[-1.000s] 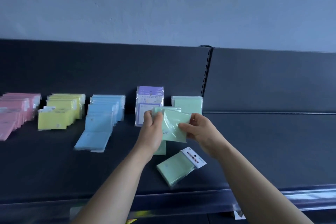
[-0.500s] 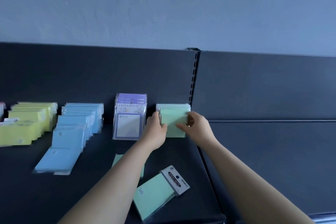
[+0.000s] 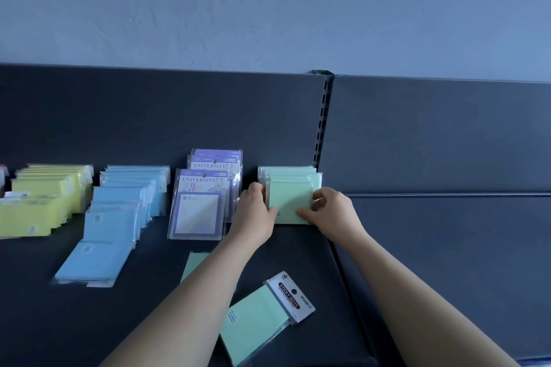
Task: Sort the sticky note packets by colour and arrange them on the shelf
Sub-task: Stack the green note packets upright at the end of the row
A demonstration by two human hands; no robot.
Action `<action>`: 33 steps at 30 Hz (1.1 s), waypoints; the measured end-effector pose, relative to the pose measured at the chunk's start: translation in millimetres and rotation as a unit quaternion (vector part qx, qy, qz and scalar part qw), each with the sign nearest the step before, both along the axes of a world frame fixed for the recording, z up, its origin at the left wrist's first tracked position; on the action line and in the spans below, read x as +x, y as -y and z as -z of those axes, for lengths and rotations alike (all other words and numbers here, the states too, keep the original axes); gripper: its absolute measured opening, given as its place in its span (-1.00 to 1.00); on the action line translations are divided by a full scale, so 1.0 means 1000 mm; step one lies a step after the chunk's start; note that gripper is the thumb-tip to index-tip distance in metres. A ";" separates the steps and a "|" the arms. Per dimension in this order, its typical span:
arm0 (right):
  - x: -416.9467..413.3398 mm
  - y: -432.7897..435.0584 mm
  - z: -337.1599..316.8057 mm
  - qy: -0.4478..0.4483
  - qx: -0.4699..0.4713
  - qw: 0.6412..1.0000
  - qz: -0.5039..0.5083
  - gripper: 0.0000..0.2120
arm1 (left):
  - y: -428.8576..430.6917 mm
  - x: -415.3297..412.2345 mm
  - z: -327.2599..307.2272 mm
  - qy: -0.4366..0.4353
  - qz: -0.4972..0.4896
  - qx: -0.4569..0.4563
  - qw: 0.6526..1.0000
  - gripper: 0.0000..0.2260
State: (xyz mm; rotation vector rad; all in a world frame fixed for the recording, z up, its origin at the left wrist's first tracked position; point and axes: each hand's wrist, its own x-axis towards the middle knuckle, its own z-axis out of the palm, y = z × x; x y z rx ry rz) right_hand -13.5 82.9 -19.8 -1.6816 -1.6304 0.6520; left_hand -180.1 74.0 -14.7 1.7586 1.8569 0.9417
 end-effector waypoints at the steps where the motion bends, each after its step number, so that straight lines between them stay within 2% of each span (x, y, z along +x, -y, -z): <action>1: 0.000 0.001 -0.001 0.022 0.003 1.000 0.014 -0.56 | 0.000 0.000 0.000 -0.002 -0.004 -0.001 1.000 -0.68; 3: -0.001 0.003 -0.001 0.055 0.006 0.998 0.031 -0.44 | 0.001 -0.001 0.000 -0.008 -0.011 -0.009 1.000 -0.61; 4: -0.001 0.004 -0.002 0.059 0.002 0.998 0.030 -0.45 | 0.002 0.000 -0.002 -0.014 -0.011 -0.019 1.000 -0.58; 8: -0.004 0.002 -0.001 0.038 0.003 0.999 -0.025 -0.72 | 0.001 0.001 -0.006 -0.021 0.011 -0.046 0.999 -0.65; 10: -0.006 0.000 0.000 0.038 0.014 0.998 -0.040 -0.75 | 0.000 -0.001 -0.009 -0.013 0.017 -0.046 0.999 -0.70; 14: -0.007 0.000 0.000 0.041 0.020 0.998 -0.043 -0.73 | 0.000 -0.003 -0.009 -0.001 0.022 -0.052 0.998 -0.66; 19: -0.003 0.004 -0.001 0.036 0.014 0.999 -0.018 -0.65 | 0.008 -0.004 -0.011 -0.008 0.029 -0.058 0.998 -0.39; 23: -0.004 0.009 -0.007 0.052 0.024 0.998 0.004 -0.57 | 0.017 -0.006 -0.018 -0.005 0.035 -0.044 0.998 -0.35; 26: -0.014 0.017 -0.018 0.055 0.090 0.994 0.020 -0.45 | 0.024 -0.022 -0.023 0.022 0.043 -0.005 0.999 -0.37; 29: -0.040 0.027 -0.030 0.034 0.149 0.988 -0.012 -0.49 | 0.034 -0.056 -0.029 0.024 -0.005 0.049 0.998 -0.39; 31: -0.062 0.030 -0.032 0.047 0.122 0.989 -0.069 -0.53 | 0.039 -0.083 -0.028 -0.022 -0.056 0.041 0.997 -0.43; 33: -0.082 0.032 -0.032 0.044 0.073 0.990 -0.115 -0.47 | 0.042 -0.104 -0.023 -0.045 -0.091 -0.003 0.995 -0.48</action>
